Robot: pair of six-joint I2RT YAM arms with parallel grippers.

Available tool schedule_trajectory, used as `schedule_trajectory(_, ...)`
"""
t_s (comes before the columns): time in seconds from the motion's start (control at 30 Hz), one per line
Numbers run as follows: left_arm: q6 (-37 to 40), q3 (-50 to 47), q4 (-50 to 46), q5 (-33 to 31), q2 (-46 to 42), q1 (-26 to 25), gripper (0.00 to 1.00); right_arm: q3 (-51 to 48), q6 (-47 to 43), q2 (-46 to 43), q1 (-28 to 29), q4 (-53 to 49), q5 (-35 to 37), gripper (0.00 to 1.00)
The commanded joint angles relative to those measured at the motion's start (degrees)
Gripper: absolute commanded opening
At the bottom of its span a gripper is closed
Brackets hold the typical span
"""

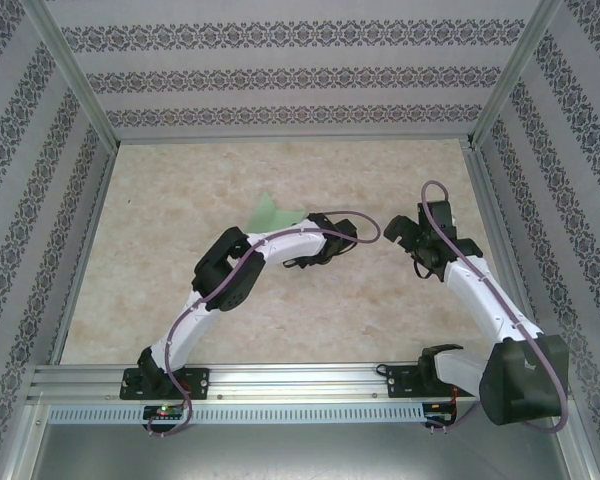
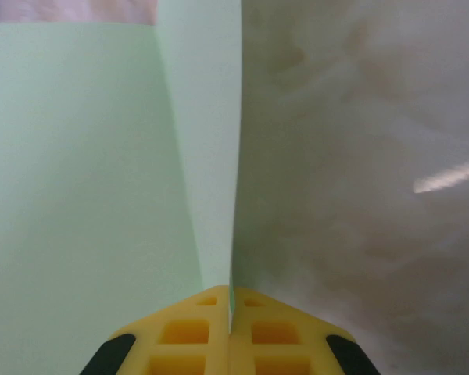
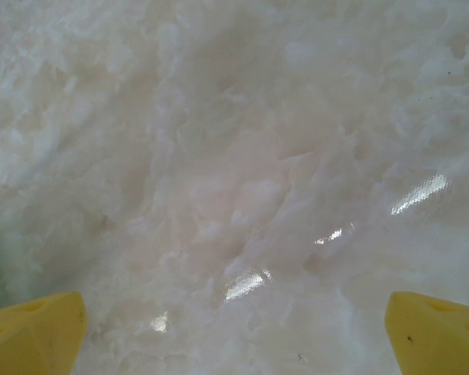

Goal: Fold a paper plane with a square sheet of paper (pick it up from the middle)
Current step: Turn over the paper at the center of the table, then move the paper to the center of the table.

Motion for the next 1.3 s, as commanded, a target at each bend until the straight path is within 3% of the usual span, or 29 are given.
schedule_trajectory(0.0,-1.6,1.46,1.89,5.03,0.36,-0.96,0.09,0.93,0.45,1.1,-0.46,-1.12,-1.05,0.98)
schedule_trajectory(0.23,-2.7,1.9,3.5,16.16,-4.52,-0.96,0.35,4.3,-0.68,2.23,-0.59,-3.32,-2.82,0.98)
schedule_trajectory(0.37,-3.95,1.48,5.69,26.33,-11.11,-0.79,0.42,6.44,-2.13,3.24,-0.54,-5.14,-5.08,0.98)
schedule_trajectory(0.6,-6.45,-4.42,12.89,38.5,-22.65,2.2,0.6,6.8,-1.37,3.46,1.53,-3.16,-10.45,0.86)
schedule_trajectory(0.73,-9.44,-14.5,19.65,37.92,-31.6,6.97,0.84,8.71,0.27,5.58,7.59,-0.99,-10.99,0.78)
schedule_trajectory(0.87,-10.7,-23.81,23.42,34.94,-39.14,12.72,0.96,12.32,3.31,11.46,17.18,3.44,-9.48,0.63)
schedule_trajectory(1.1,-11.62,-35.04,24.81,37.76,-47.91,24.53,1.0,25.81,6.32,29.29,31.34,6.81,-7.67,0.39)
schedule_trajectory(1.27,-10.66,-40.93,25.89,41.28,-52.14,31.26,1.0,38.77,6.51,42.88,36.76,5.99,-9.89,0.33)
